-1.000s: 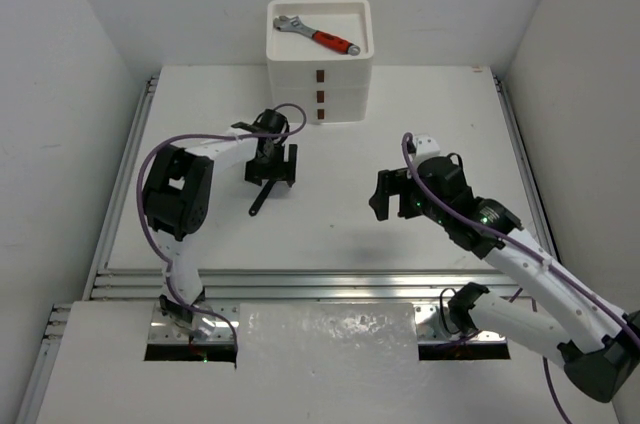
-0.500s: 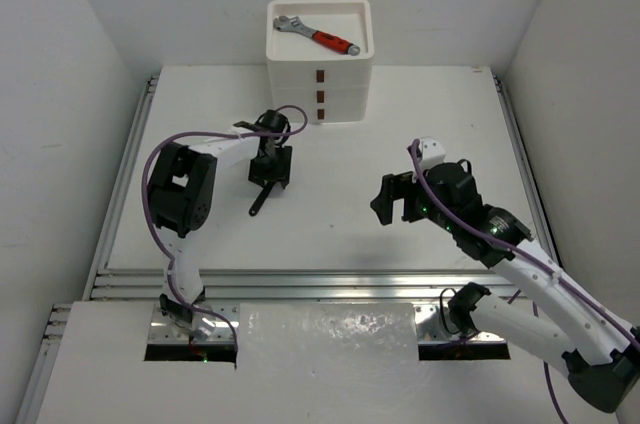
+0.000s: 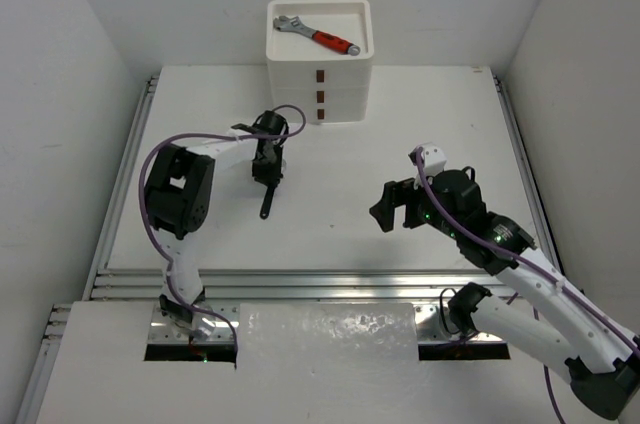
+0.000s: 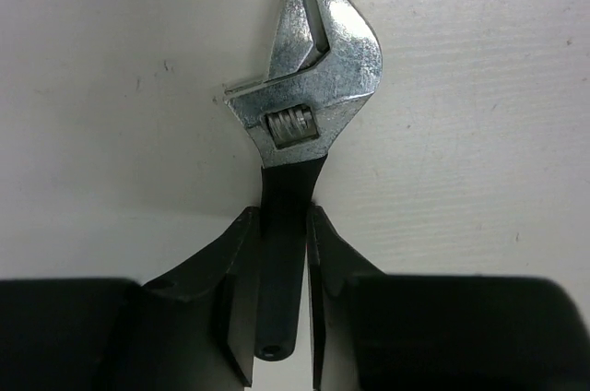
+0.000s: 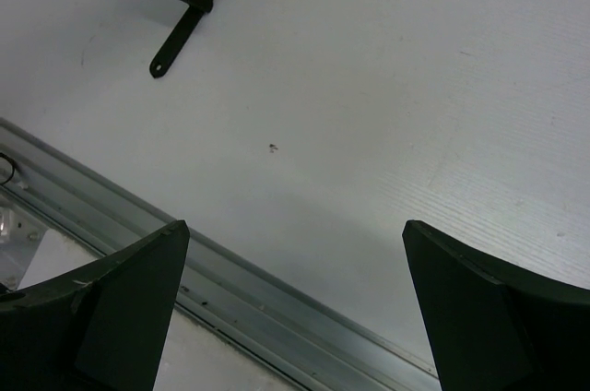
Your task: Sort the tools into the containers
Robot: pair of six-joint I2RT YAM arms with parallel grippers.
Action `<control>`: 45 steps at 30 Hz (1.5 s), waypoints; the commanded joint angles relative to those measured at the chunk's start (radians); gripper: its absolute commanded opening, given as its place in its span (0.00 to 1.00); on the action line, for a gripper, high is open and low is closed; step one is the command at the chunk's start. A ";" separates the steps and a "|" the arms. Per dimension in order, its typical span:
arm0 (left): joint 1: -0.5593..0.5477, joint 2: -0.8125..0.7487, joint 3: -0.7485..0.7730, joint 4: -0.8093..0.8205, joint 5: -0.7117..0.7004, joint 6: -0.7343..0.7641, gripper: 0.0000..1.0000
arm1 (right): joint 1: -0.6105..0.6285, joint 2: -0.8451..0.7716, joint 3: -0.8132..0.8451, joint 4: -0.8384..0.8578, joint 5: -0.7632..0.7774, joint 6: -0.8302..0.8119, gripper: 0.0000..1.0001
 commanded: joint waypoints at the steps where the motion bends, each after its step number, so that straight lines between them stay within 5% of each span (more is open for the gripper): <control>1: -0.024 -0.116 -0.041 0.068 0.006 -0.025 0.00 | 0.002 -0.020 -0.004 0.071 -0.025 -0.012 0.99; 13: -0.044 -0.483 -0.122 0.228 0.032 -0.085 0.00 | 0.002 -0.033 -0.007 0.073 -0.004 -0.031 0.99; 18: -0.044 -0.551 0.047 0.239 0.053 -0.094 0.00 | 0.002 -0.035 0.016 0.051 0.025 -0.047 0.99; 25: -0.037 -0.410 0.403 0.210 -0.048 -0.046 0.00 | 0.002 -0.053 0.033 0.016 0.068 -0.065 0.99; 32: 0.009 -0.172 0.793 0.210 0.001 -0.213 0.00 | 0.002 -0.044 0.030 0.002 0.088 -0.071 0.99; 45: 0.036 0.090 0.878 0.659 -0.020 -0.533 0.00 | 0.002 -0.032 -0.024 0.027 0.053 -0.058 0.99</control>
